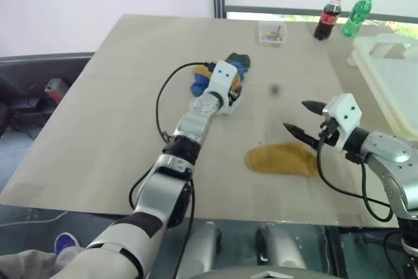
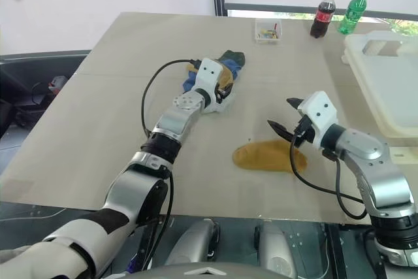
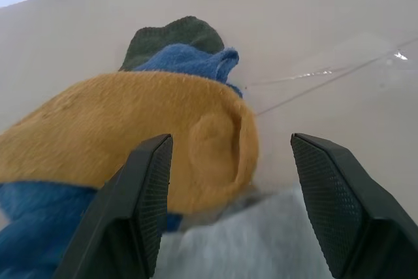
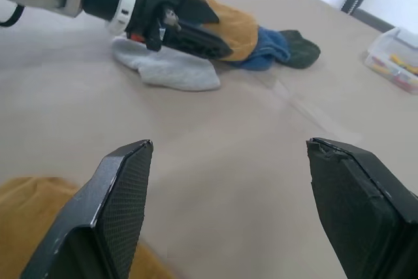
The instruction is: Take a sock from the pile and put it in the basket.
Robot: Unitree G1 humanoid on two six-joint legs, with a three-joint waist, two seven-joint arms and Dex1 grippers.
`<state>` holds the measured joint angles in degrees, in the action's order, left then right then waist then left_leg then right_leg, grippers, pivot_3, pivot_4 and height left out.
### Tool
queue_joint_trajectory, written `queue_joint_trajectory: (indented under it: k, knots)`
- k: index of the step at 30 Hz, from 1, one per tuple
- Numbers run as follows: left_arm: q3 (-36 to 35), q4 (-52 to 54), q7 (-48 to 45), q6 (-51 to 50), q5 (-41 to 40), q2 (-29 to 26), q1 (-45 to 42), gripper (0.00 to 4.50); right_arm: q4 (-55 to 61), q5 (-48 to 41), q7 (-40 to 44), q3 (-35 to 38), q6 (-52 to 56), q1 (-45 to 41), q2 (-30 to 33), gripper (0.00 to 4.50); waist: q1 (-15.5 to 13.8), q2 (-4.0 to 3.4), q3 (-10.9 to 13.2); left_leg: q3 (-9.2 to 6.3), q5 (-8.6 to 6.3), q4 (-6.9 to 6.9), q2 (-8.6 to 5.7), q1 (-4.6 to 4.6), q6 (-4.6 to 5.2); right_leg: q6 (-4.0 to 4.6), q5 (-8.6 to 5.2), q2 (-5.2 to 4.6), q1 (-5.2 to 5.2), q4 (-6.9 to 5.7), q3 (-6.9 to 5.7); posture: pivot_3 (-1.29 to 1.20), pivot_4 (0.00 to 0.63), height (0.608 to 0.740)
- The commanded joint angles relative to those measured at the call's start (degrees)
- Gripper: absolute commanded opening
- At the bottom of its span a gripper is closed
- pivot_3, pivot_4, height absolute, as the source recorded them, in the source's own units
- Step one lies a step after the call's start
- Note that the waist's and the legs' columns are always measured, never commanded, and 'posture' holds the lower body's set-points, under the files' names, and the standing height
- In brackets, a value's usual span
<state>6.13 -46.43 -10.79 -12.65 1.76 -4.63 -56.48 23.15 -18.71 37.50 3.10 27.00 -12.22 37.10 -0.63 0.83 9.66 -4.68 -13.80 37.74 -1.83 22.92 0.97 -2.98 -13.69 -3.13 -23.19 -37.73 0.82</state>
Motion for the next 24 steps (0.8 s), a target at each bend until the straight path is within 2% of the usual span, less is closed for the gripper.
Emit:
queue_joint_trajectory:
  k: [1, 4, 9, 23, 24]
  knots:
    - [-1.49, -5.05, 2.36, 3.28, 0.46, 0.98, -3.81, 3.08, 3.41, 0.15, -1.66, 1.11, 0.45, -0.31, -0.29, 3.89, -0.01, 0.01, 0.00, 0.02, 0.00, -0.02, -0.01, 0.01, 0.00, 0.00, 0.00, 0.00, -0.02, 0.00, 0.01, 0.00, 0.150, 0.740]
    - [-1.92, -8.55, 2.94, 4.74, 0.75, 1.65, -5.46, 2.33, 4.13, 0.18, -2.27, 1.41, 0.94, 0.06, -0.40, 3.94, -0.01, 0.01, 0.01, 0.03, 0.00, -0.02, -0.02, 0.01, 0.00, 0.00, 0.00, 0.00, -0.04, -0.03, 0.02, 0.00, 0.150, 0.740]
    - [-2.82, -12.23, 3.19, 6.59, 0.39, 2.84, -7.44, 0.02, 4.89, 0.43, -3.49, 1.75, 1.73, 0.46, -0.35, 3.94, -0.01, 0.02, 0.01, 0.04, 0.00, -0.03, -0.03, 0.01, 0.00, -0.01, 0.00, 0.00, -0.04, -0.06, 0.02, 0.00, 0.150, 0.740]
    - [-4.04, -10.67, 0.72, 7.37, 0.32, 1.66, -6.40, 0.02, 4.51, 1.33, -4.52, 0.84, 1.40, 0.47, -0.26, 3.94, 0.09, 0.02, 0.01, 0.06, 0.00, -0.02, -0.04, 0.00, 0.00, -0.01, 0.00, 0.01, -0.06, -0.09, 0.03, 0.00, 0.150, 0.740]
    - [-4.10, -10.49, 0.72, 6.89, 0.33, 1.62, -6.41, 0.27, 4.35, 1.54, -4.50, 0.64, 1.24, 0.44, -0.29, 3.94, 0.10, 0.02, 0.01, 0.06, 0.00, -0.03, -0.04, 0.00, 0.00, -0.01, 0.00, 0.01, -0.05, -0.09, 0.03, 0.00, 0.150, 0.740]
